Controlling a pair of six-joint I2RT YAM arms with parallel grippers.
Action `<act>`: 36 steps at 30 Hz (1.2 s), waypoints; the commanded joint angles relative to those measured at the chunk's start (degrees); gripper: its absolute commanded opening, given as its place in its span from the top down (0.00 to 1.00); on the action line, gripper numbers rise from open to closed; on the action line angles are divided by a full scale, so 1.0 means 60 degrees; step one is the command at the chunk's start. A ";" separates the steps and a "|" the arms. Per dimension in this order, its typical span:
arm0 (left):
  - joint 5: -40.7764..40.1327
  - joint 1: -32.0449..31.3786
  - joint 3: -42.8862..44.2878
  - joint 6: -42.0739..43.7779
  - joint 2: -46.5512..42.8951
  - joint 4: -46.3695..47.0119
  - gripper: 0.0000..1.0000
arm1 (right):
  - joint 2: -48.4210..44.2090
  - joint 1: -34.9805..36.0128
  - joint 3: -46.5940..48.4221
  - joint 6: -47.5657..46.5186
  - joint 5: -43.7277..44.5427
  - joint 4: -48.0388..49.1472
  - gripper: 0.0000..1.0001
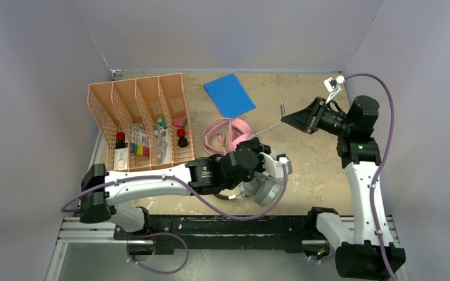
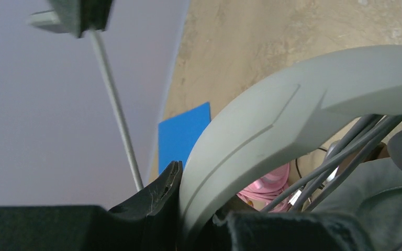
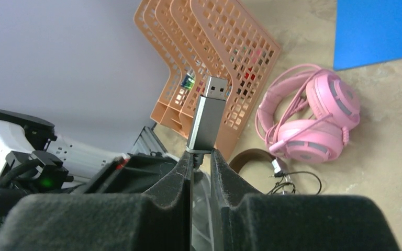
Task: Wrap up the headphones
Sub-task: Wrap the headphones cable around the headphones.
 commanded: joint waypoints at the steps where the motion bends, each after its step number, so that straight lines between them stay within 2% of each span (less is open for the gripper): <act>1: -0.1113 -0.0065 -0.0250 -0.0479 -0.1457 0.1879 1.00 | -0.0001 -0.0278 0.0475 -0.1035 0.0569 -0.0654 1.00; 5: 0.0048 -0.0065 0.0030 -0.1209 -0.1457 0.1725 1.00 | 0.0506 0.0105 0.0124 -0.0253 0.0300 0.0777 1.00; 9: 0.0430 -0.0065 0.0253 -0.1609 -0.1270 0.1879 1.00 | 0.1242 0.1181 0.0666 -0.0691 0.0943 0.0247 1.00; 14: 0.0296 -0.0066 0.0413 -0.1835 -0.1294 0.1813 1.00 | 0.1250 0.1145 0.0939 -0.1278 0.2167 -0.1186 1.00; 19: -0.0032 -0.0053 0.0545 -0.2283 -0.1307 0.1693 1.00 | 0.0959 0.1128 0.0701 -0.1341 0.2851 -0.1186 1.00; 22: -0.0293 -0.0038 0.1090 -0.3208 -0.1136 0.1074 1.00 | 0.1052 0.1085 0.0594 -0.1673 0.3080 -0.1394 1.00; 27: 0.0025 0.0430 0.1522 -0.5489 -0.1081 0.1116 1.00 | 0.0889 0.1086 0.0288 -0.1768 0.2884 -0.1167 1.00; 31: 0.0238 0.1190 0.1754 -0.6862 -0.1002 0.1350 1.00 | 0.0817 0.1079 0.0534 -0.1862 0.3201 -0.1294 0.84; 34: 0.0007 0.1751 0.2525 -0.8046 -0.0599 0.0499 1.00 | 0.0743 0.1075 0.0666 -0.2055 0.3596 -0.1536 0.70; 36: -0.0162 0.2049 0.2954 -0.8929 -0.0435 -0.0002 1.00 | 0.0629 0.1055 0.0559 -0.2126 0.3932 -0.1624 0.65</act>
